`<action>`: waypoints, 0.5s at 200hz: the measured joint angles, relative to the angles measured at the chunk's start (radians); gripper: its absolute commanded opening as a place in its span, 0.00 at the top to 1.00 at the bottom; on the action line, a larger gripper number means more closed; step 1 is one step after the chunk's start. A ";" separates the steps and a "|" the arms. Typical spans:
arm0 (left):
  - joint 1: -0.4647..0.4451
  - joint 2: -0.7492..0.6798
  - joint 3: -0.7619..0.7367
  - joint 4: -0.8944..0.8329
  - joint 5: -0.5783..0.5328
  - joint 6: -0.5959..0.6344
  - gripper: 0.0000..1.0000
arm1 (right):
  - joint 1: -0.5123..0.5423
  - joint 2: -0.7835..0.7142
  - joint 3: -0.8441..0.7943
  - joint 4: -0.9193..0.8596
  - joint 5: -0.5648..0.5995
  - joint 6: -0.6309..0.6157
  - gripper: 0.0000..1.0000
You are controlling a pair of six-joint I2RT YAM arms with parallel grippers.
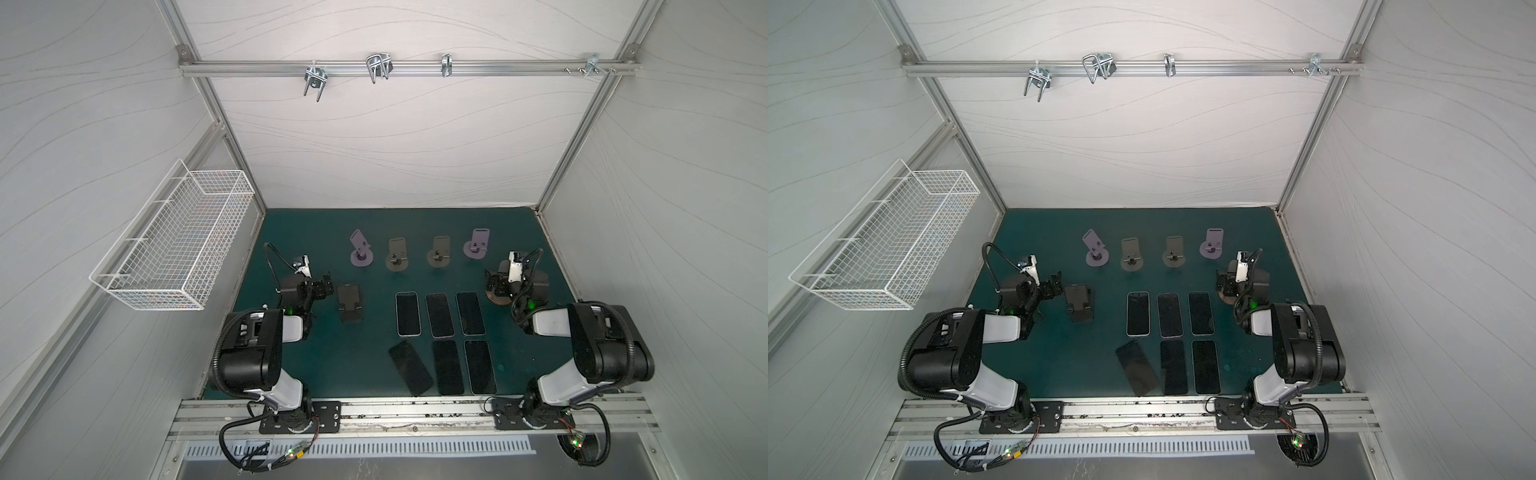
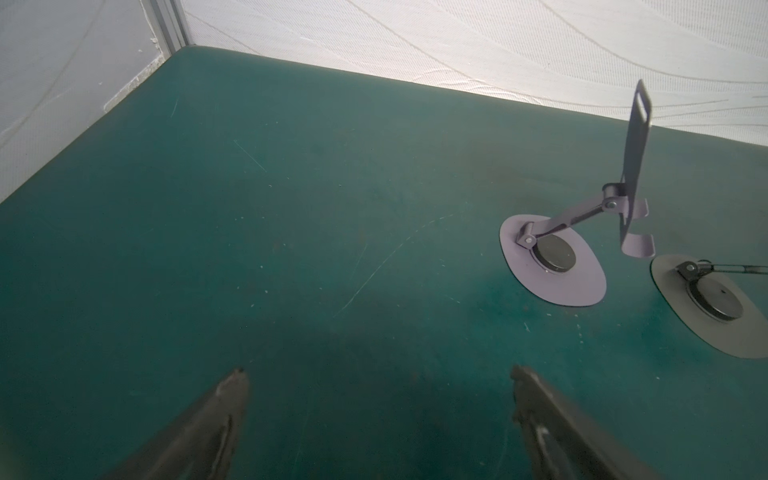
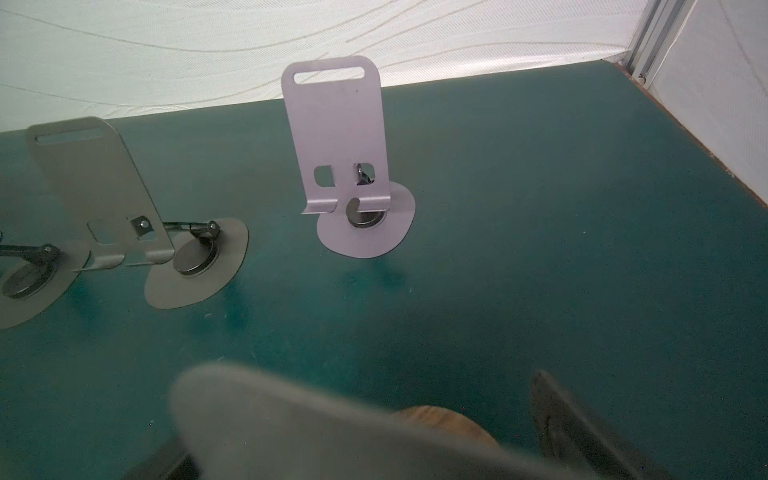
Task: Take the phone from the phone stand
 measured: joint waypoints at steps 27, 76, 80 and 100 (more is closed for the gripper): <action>-0.009 0.000 0.000 0.000 -0.009 0.005 0.00 | 0.029 0.001 0.021 -0.025 0.029 -0.018 0.01; -0.025 0.000 0.002 -0.002 -0.032 0.016 0.00 | 0.040 0.001 0.026 -0.043 0.055 -0.026 0.01; -0.027 0.000 0.002 -0.002 -0.034 0.017 0.00 | 0.040 0.001 0.026 -0.043 0.056 -0.026 0.01; -0.029 0.000 0.002 -0.003 -0.038 0.023 0.00 | 0.040 0.001 0.026 -0.043 0.057 -0.026 0.01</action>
